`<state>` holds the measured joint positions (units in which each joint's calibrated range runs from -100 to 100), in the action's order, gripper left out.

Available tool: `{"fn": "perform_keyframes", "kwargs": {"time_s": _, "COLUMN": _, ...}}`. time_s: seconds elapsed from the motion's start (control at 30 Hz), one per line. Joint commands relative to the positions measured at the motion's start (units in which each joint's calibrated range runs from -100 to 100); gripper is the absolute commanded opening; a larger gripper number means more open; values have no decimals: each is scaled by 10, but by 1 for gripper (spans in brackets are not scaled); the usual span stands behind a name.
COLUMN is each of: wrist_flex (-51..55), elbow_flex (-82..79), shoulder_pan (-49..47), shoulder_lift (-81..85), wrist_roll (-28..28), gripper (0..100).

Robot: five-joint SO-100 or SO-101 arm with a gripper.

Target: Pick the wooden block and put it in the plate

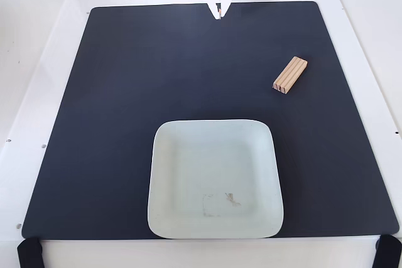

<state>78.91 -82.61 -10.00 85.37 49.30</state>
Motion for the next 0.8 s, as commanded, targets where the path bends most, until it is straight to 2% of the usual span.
{"fn": "perform_keyframes", "kwargs": {"time_s": 0.0, "wrist_flex": -2, "elbow_flex": 138, "shoulder_pan": -6, "shoulder_lift": -136, "wrist_roll": -2, "gripper": 1}}
{"fn": "perform_keyframes", "kwargs": {"time_s": 0.17, "wrist_flex": -3, "elbow_flex": 313, "shoulder_pan": -1, "shoulder_lift": -339, "wrist_roll": -9, "gripper": 1}}
{"fn": "perform_keyframes", "kwargs": {"time_s": 0.5, "wrist_flex": -4, "elbow_flex": 672, "shoulder_pan": -33, "shoulder_lift": -666, "wrist_roll": -157, "gripper": 1}}
{"fn": "perform_keyframes", "kwargs": {"time_s": 0.67, "wrist_flex": -11, "elbow_flex": 764, "shoulder_pan": -69, "shoulder_lift": -769, "wrist_roll": -210, "gripper": 2}}
{"fn": "perform_keyframes", "kwargs": {"time_s": 0.77, "wrist_flex": -12, "elbow_flex": 791, "shoulder_pan": -90, "shoulder_lift": -811, "wrist_roll": -225, "gripper": 8}}
